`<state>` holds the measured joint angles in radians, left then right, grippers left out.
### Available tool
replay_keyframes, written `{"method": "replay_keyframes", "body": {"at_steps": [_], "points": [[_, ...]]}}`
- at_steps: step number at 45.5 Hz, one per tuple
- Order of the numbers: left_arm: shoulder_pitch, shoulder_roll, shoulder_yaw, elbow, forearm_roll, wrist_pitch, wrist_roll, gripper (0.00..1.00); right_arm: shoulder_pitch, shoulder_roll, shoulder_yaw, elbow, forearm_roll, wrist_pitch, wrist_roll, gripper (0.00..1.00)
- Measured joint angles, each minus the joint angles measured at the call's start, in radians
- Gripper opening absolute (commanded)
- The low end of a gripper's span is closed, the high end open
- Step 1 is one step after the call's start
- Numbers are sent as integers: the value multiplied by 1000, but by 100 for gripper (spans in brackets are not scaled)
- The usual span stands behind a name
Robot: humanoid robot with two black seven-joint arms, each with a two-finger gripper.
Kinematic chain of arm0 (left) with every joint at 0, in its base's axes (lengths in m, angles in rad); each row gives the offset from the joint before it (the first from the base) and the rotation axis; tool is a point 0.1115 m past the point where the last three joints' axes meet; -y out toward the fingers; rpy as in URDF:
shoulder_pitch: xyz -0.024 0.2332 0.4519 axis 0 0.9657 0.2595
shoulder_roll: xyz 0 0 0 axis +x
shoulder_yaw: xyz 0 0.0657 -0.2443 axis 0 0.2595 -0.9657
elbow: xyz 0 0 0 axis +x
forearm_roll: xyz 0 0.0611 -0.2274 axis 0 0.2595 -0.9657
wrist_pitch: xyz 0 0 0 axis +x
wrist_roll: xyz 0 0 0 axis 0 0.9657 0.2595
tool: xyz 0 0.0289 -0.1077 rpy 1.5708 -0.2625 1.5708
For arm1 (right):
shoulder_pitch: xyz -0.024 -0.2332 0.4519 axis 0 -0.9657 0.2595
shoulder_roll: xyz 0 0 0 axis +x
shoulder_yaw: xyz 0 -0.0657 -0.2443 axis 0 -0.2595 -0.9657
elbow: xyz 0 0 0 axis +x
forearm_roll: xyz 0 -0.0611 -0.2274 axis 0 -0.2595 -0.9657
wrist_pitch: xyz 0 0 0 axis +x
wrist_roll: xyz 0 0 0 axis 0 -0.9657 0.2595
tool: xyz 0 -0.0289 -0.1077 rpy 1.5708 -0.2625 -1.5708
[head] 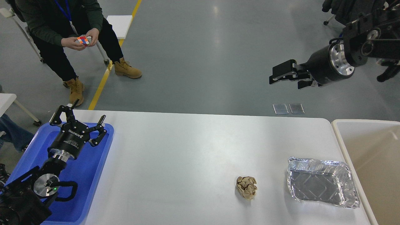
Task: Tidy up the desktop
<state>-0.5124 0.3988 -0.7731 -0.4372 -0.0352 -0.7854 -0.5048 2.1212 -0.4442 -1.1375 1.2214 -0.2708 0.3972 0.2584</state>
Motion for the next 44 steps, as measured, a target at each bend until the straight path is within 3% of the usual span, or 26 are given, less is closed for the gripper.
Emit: {"method": "replay_keyframes", "body": {"at_steps": [17, 44], "points": [[0, 0, 0, 0, 0, 0, 0, 99, 2, 37, -102, 150, -9, 70, -5, 100], [0, 0, 0, 0, 0, 0, 0, 99, -61, -7, -210, 219, 13, 70, -8, 100]]}}
